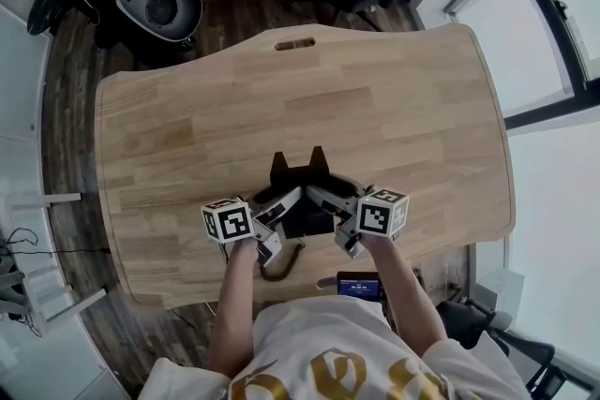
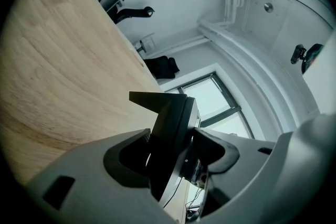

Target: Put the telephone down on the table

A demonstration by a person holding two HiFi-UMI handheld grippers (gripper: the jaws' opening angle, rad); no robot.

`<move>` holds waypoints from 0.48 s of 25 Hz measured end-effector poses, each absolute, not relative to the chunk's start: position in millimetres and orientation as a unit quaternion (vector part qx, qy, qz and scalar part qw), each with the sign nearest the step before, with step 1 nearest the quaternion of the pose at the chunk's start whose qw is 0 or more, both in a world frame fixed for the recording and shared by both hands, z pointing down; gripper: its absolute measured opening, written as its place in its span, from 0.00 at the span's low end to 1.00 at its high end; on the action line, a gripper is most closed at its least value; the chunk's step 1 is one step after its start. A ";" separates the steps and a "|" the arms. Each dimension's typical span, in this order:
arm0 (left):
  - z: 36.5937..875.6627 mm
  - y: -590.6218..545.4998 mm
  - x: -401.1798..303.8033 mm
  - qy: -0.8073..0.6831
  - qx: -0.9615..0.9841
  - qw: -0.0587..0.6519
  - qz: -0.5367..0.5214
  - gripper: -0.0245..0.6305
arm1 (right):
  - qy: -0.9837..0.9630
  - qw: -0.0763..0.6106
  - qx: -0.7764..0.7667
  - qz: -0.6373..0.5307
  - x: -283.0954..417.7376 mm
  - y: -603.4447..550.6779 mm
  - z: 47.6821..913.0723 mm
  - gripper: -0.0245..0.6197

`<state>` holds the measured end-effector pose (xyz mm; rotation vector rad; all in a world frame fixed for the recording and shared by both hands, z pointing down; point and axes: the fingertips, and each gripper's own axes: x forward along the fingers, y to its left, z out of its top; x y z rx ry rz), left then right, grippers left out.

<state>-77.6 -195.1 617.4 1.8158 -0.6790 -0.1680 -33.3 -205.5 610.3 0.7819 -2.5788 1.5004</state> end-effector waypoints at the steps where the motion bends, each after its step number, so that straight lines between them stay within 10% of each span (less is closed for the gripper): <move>1: 620.0 -195.9 -77.3 -0.288 0.770 0.565 -0.071 0.40 | -0.835 0.029 0.255 0.487 -32.8 -206.6 611.9 0.41; 12: 634.2 -204.2 -76.4 -0.288 0.756 0.583 -0.079 0.40 | -0.827 0.022 0.262 0.497 -31.3 -216.4 625.8 0.40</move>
